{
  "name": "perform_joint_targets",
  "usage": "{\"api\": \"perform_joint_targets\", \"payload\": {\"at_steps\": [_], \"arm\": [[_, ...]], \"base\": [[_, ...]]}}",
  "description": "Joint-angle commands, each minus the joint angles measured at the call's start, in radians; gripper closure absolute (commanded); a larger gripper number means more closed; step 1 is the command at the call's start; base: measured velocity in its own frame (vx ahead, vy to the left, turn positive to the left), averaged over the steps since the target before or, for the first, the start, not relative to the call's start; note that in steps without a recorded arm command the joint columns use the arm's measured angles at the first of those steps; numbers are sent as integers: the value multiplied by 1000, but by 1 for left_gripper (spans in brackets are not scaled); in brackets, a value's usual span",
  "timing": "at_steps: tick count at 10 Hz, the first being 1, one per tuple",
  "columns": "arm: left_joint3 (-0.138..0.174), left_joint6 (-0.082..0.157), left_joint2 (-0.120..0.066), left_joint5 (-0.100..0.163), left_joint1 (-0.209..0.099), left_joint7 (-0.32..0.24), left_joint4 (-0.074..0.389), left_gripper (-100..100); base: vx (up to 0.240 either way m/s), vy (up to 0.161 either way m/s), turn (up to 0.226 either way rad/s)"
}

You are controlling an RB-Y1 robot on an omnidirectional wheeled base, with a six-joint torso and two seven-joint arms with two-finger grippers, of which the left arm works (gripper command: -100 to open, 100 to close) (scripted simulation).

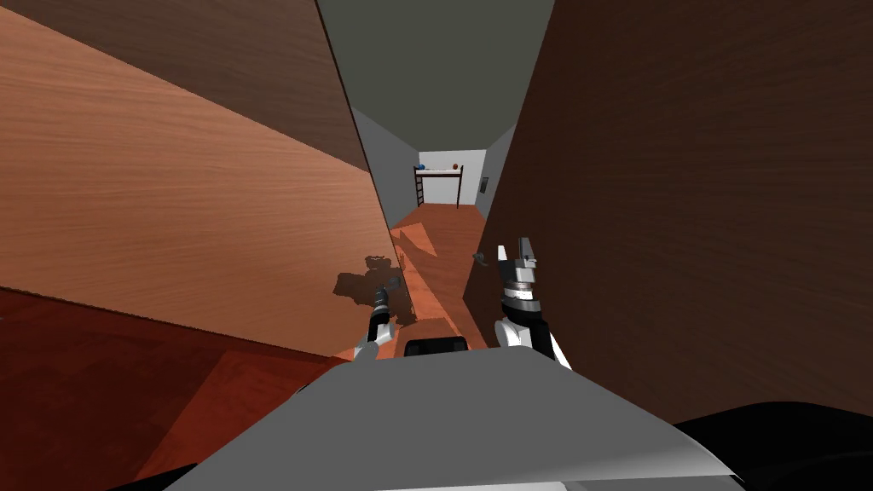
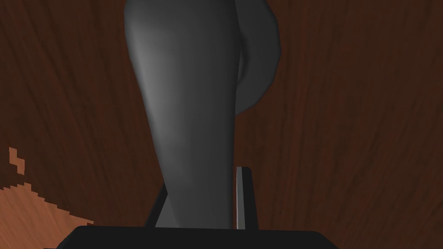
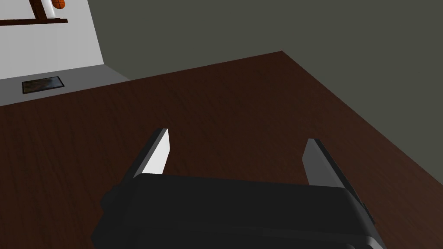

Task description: Push the door open

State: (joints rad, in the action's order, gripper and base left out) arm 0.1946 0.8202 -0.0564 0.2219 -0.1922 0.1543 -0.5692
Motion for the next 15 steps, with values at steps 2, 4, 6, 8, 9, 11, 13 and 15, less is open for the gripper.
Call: {"api": "perform_joint_targets", "payload": {"at_steps": [2, 4, 6, 8, 9, 11, 13, 15], "arm": [[15, -2, 24, 9, -3, 8, -9, 100], [34, 16, -5, 21, -9, 16, 16, 100], [47, 19, -5, 30, -13, 34, 16, 100], [63, 24, 3, 41, -18, 54, 16, 100], [71, 26, 9, 46, -21, 64, 16, 100], [86, 30, 27, 56, -25, 84, 16, 100], [101, 34, 55, 67, -30, 104, 16, 100], [109, 21, 54, 71, -11, 108, -7, 100]], "base": [[155, -58, 66], [87, -3, 59], [190, -19, 80], [208, -6, 71], [196, 0, 80], [192, 4, 71], [182, -25, 91], [103, -6, 61]]}}
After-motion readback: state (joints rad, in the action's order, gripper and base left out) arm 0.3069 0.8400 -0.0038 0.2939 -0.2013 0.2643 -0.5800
